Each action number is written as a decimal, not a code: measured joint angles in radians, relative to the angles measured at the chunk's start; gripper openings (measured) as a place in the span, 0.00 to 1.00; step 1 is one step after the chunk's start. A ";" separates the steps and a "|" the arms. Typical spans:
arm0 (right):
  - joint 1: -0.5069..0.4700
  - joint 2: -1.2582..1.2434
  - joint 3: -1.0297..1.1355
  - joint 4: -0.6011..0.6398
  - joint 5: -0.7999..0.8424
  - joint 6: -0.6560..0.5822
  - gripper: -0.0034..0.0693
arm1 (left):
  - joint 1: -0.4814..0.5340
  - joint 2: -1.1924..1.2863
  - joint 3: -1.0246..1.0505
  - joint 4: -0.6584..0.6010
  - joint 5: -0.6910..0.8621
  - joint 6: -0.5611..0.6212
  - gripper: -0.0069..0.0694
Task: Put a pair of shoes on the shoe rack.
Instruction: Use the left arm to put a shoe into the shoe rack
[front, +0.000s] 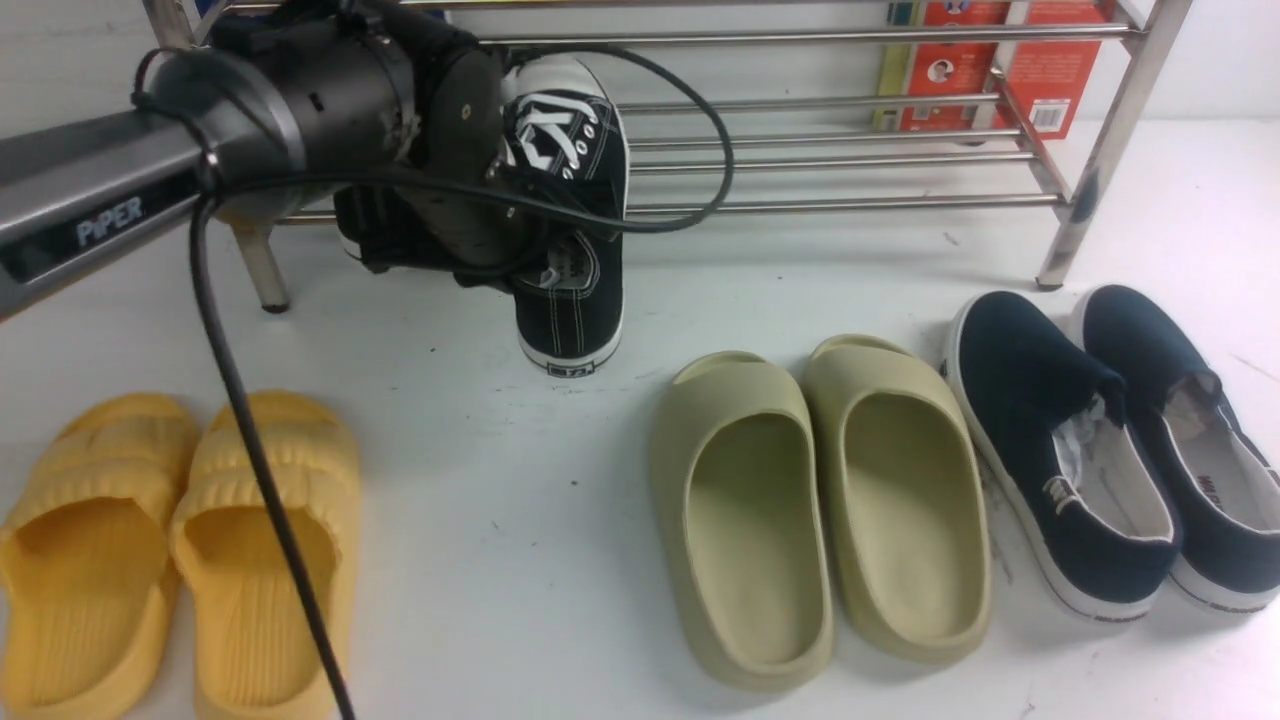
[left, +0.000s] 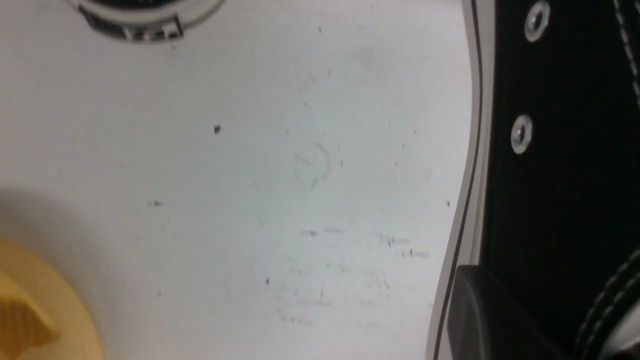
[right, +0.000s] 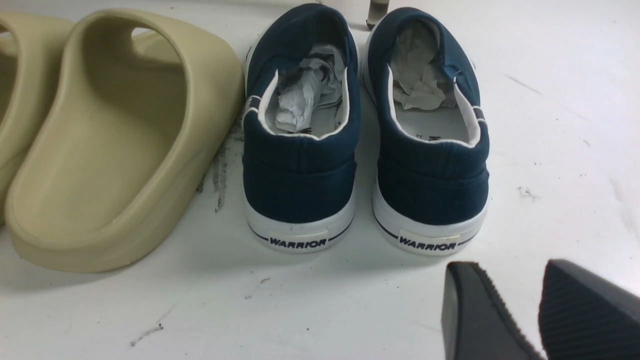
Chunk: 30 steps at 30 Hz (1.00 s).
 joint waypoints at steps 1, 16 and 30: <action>0.000 0.000 0.000 0.000 0.000 0.000 0.38 | 0.002 0.004 0.000 0.000 0.000 0.000 0.14; 0.000 0.000 0.000 0.000 0.000 0.000 0.38 | 0.111 0.160 -0.150 0.004 -0.055 -0.003 0.14; 0.000 0.000 0.000 0.000 0.000 0.000 0.38 | 0.118 0.227 -0.242 0.057 -0.095 -0.003 0.14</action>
